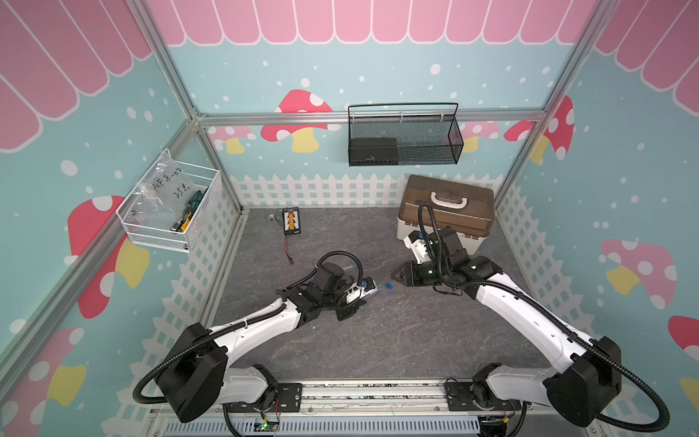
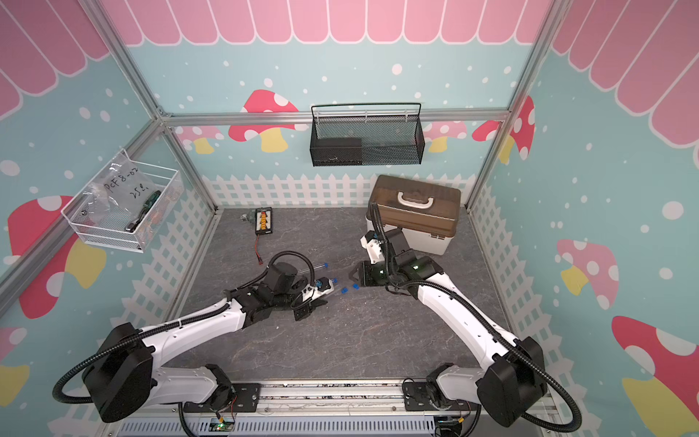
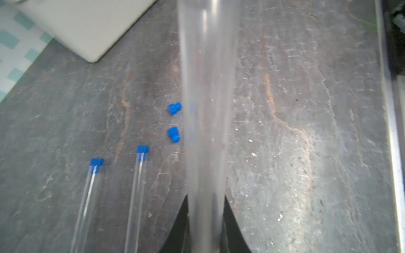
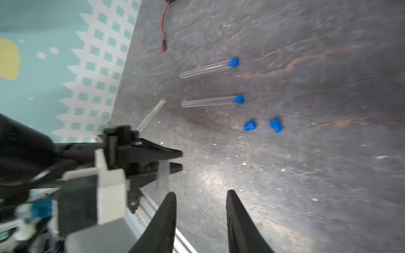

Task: Insert stoppers into test tubes
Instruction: Pick up the test tube at the center of the board, then pick up the stopper from the center of the board.

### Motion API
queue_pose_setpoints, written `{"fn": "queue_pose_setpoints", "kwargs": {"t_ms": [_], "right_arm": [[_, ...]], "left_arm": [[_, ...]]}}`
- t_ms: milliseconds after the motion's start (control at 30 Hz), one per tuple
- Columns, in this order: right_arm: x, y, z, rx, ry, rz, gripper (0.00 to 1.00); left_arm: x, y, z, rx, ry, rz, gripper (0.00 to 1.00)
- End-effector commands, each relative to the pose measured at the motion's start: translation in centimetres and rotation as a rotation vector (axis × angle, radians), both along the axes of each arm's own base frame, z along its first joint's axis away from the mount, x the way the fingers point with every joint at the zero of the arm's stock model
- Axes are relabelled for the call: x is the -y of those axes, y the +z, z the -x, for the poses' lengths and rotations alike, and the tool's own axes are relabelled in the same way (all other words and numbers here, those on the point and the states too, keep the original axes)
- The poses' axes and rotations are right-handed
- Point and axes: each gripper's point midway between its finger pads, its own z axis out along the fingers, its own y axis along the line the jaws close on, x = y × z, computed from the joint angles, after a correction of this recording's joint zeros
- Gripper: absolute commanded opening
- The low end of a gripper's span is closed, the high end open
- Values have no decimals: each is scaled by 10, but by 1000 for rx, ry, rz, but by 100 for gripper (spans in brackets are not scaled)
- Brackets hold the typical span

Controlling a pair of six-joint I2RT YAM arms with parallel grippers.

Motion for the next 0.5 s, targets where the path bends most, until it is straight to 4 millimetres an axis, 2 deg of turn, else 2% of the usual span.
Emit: {"fn": "queue_pose_setpoints", "kwargs": {"t_ms": [0,200,400,467], "right_arm": [[29,-25,-24,95,34,298,36],[28,-68,-35,19,179,482,33],[13,-115,-43,-81,310,574,36],[6,-122,-48,-89,329,580,38]], "left_arm": [[-12,3,-21,-38,119,-6,8],[-26,12,-39,-57,226,31,8],[-24,20,-41,-59,239,73,8],[-24,23,-43,-53,247,82,8]]}}
